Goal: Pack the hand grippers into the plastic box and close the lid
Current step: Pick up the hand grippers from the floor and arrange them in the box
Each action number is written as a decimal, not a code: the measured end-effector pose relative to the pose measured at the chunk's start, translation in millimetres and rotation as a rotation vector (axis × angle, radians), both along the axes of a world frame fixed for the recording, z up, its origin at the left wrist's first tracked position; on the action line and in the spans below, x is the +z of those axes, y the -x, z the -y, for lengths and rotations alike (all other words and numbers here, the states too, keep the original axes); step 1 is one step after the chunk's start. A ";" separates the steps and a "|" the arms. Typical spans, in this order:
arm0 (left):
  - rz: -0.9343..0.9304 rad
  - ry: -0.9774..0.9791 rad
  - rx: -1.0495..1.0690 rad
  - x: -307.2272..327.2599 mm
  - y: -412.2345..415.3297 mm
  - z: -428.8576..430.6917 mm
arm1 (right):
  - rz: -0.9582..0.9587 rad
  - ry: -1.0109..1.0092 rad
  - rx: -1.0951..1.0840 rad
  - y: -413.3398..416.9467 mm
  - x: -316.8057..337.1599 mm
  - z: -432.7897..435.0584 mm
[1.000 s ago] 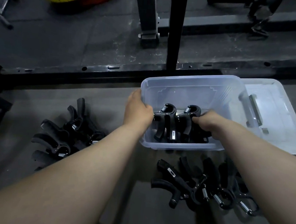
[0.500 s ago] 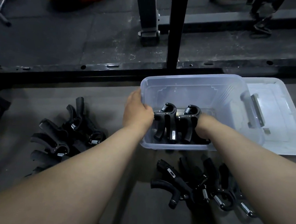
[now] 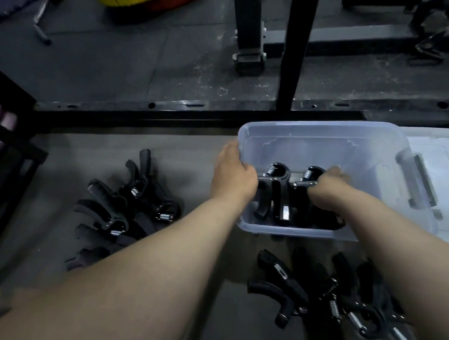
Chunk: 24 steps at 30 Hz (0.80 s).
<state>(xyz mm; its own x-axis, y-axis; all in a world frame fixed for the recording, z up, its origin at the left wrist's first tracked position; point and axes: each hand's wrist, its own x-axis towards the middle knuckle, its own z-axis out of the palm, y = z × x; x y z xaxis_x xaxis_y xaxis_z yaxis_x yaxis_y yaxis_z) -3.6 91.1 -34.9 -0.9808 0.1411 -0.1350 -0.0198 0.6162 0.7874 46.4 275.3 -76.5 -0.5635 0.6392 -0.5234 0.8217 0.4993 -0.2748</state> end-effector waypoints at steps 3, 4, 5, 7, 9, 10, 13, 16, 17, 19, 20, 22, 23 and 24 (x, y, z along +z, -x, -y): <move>-0.007 -0.008 -0.059 0.1 2.2 6.1 | -0.150 0.035 0.137 20.5 24.9 22.5; 0.012 -0.010 -0.070 -0.4 1.2 10.7 | -0.220 0.085 0.180 27.1 36.9 36.7; 0.047 -0.016 -0.059 -0.4 -0.2 16.5 | -0.292 0.132 0.218 32.1 43.6 49.2; 0.111 -0.021 0.027 -1.7 -1.0 33.5 | -0.397 0.206 0.281 40.0 50.5 80.3; 0.149 0.047 0.113 -6.3 3.6 57.4 | -0.452 0.262 0.350 41.4 51.6 113.5; 0.180 0.123 0.139 -11.0 7.9 71.7 | -0.438 0.276 0.366 40.4 49.7 126.9; 0.250 0.400 0.162 -26.9 19.3 121.2 | -0.406 0.282 0.284 35.5 42.7 149.5; 0.266 0.622 0.095 -41.4 25.8 160.6 | -0.419 0.256 0.274 29.8 45.6 151.2; 0.293 0.701 0.047 -45.5 26.5 169.2 | -0.435 0.270 0.285 28.9 43.2 149.3; 0.379 0.853 -0.054 -52.6 24.1 179.8 | -0.456 0.303 0.290 27.9 40.9 143.9; 0.416 0.906 -0.086 -55.7 21.3 182.6 | -0.455 0.315 0.280 27.0 40.3 142.5; 0.424 0.964 -0.115 -62.5 16.7 183.8 | -0.459 0.326 0.271 25.5 40.1 142.2; 0.400 0.987 -0.129 -63.9 15.9 182.4 | -0.459 0.319 0.272 25.4 39.8 142.9; 0.371 1.006 -0.144 -64.6 16.0 180.5 | -0.458 0.316 0.269 25.7 40.7 143.7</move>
